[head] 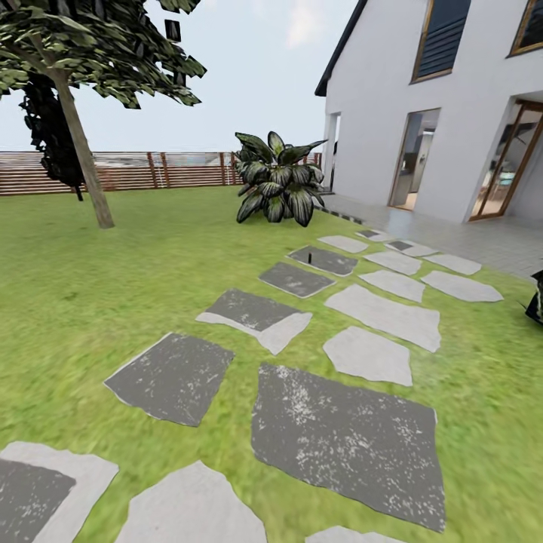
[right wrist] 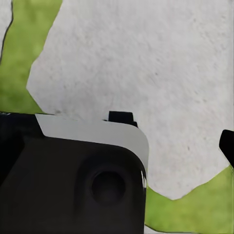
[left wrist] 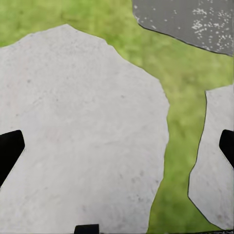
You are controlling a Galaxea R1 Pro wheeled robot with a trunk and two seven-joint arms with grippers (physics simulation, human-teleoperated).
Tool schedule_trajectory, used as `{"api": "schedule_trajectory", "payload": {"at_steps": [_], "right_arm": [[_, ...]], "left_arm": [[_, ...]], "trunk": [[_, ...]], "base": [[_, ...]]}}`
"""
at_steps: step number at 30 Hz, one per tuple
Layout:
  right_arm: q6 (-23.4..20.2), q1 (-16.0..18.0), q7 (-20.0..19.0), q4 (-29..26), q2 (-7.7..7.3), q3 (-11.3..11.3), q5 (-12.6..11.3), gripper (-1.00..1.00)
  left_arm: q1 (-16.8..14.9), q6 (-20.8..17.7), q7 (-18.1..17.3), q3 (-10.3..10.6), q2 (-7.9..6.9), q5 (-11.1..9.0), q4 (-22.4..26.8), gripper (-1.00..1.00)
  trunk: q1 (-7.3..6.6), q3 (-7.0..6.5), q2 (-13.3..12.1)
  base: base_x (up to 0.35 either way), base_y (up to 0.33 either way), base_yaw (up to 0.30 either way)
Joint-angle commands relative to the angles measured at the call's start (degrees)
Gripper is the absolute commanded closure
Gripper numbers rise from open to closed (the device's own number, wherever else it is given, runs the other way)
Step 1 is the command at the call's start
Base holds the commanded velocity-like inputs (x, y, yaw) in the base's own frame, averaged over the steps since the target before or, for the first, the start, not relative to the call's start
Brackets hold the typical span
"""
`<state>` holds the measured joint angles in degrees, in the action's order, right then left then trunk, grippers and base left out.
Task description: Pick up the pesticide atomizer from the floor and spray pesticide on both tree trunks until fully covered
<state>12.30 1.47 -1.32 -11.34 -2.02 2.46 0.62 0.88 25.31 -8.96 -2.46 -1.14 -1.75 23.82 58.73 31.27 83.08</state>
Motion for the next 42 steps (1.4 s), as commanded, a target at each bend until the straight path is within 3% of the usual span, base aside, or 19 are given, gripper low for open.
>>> {"api": "schedule_trajectory", "payload": {"at_steps": [1,42], "right_arm": [[0.00,-0.01,0.00,0.00,0.00,0.00,0.00,-1.00],[0.00,0.00,0.00,0.00,0.00,0.00,0.04,-1.00]], "left_arm": [[0.00,0.00,0.00,0.00,0.00,0.00,0.13,-1.00],[0.00,-0.09,0.00,0.00,0.00,0.07,0.43,-1.00]], "trunk": [[0.00,0.00,0.00],[0.00,0.00,0.00]], "base": [[0.344,0.000,0.000],[0.345,0.000,0.000]]}}
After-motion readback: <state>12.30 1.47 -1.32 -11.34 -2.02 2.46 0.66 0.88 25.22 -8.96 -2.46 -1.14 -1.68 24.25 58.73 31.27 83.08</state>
